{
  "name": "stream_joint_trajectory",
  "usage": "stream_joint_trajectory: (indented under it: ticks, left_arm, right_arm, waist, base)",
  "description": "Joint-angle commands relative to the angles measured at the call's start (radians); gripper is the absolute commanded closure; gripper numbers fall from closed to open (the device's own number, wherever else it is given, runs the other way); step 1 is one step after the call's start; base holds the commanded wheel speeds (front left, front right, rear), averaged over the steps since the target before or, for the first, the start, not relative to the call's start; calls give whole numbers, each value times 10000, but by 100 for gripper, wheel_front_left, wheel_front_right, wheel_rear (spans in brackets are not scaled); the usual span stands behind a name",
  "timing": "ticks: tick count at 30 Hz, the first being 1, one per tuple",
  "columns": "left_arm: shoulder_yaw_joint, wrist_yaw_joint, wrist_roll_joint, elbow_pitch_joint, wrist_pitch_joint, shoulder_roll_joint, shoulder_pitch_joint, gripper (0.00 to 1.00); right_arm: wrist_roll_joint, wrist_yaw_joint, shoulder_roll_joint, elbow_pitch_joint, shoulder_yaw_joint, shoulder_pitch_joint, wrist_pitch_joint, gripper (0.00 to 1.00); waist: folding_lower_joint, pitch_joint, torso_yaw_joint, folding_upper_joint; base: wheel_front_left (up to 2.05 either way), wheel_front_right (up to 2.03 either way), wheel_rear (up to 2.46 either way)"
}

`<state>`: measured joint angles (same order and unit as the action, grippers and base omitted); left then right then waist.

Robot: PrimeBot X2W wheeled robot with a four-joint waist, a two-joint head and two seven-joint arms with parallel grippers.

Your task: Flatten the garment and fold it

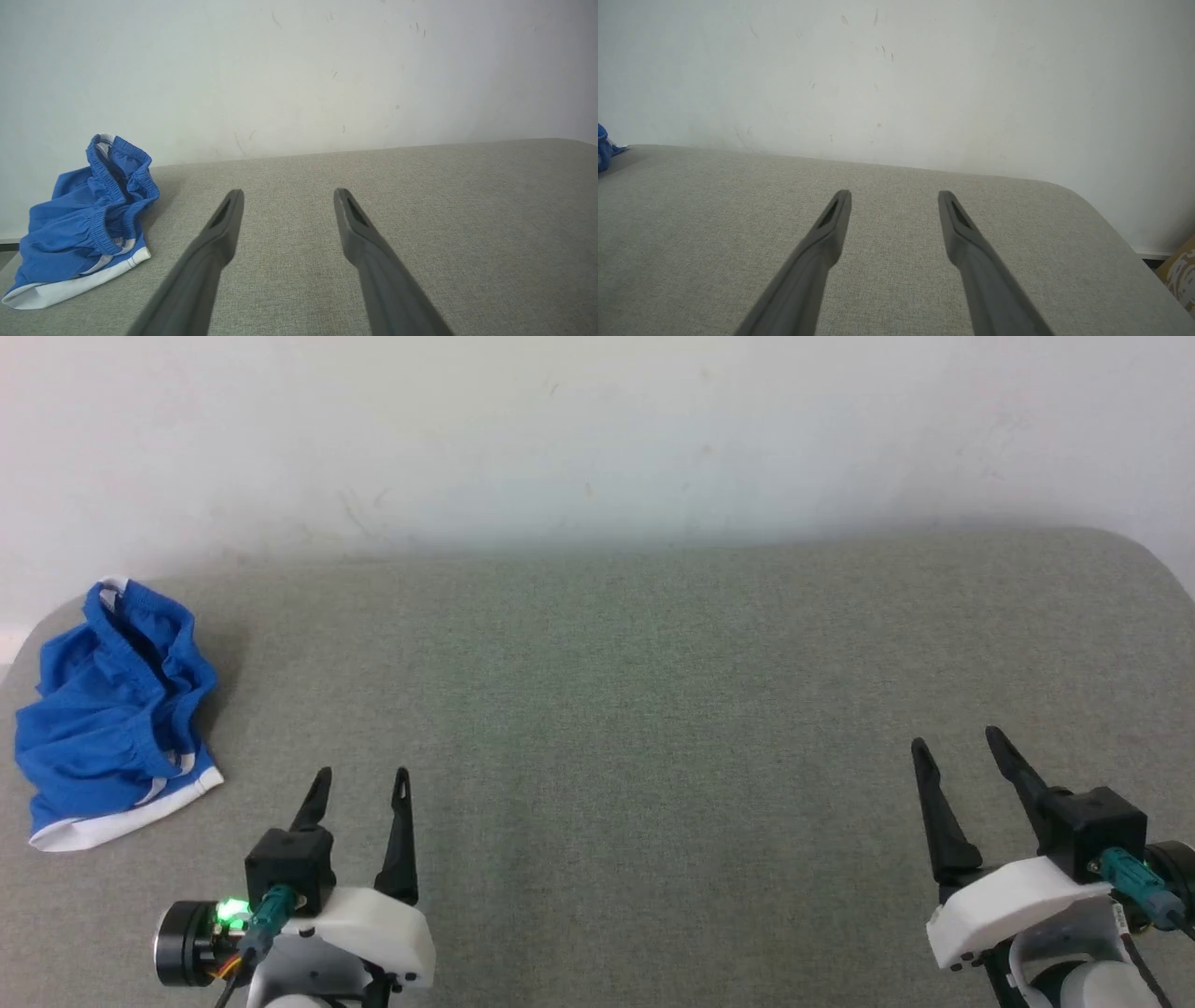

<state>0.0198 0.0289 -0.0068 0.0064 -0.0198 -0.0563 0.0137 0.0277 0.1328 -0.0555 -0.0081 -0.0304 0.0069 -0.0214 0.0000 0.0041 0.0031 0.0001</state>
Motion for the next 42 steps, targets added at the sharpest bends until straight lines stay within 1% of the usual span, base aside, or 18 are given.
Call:
stream_joint_trajectory:
  ticks: [1, 9, 15, 42]
  left_arm:
    - [64, 125, 29, -56, -124, -21, -95, 0]
    - [168, 382, 23, -120, -291, -59, -162, 0]
    - [221, 558, -18, -167, -416, -72, -207, 0]
    - [295, 1275, -67, -208, -981, -65, -277, 0]
  right_arm:
    - [76, -3, 8, -63, -84, -8, -112, 0]
    - [195, -4, 11, -158, -251, 6, -279, 0]
    - [246, -5, 14, -223, -336, 23, -404, 0]
    - [274, -9, 25, -514, -566, 137, -967, 0]
  waist:
    - [0, 15, 35, -1]
    - [0, 79, 313, -1]
    - [0, 131, 669, -1]
    - [0, 344, 3107, -1]
  base:
    - [0, 0, 0]
    - [0, 0, 0]
    - [0, 0, 0]
    - [0, 0, 0]
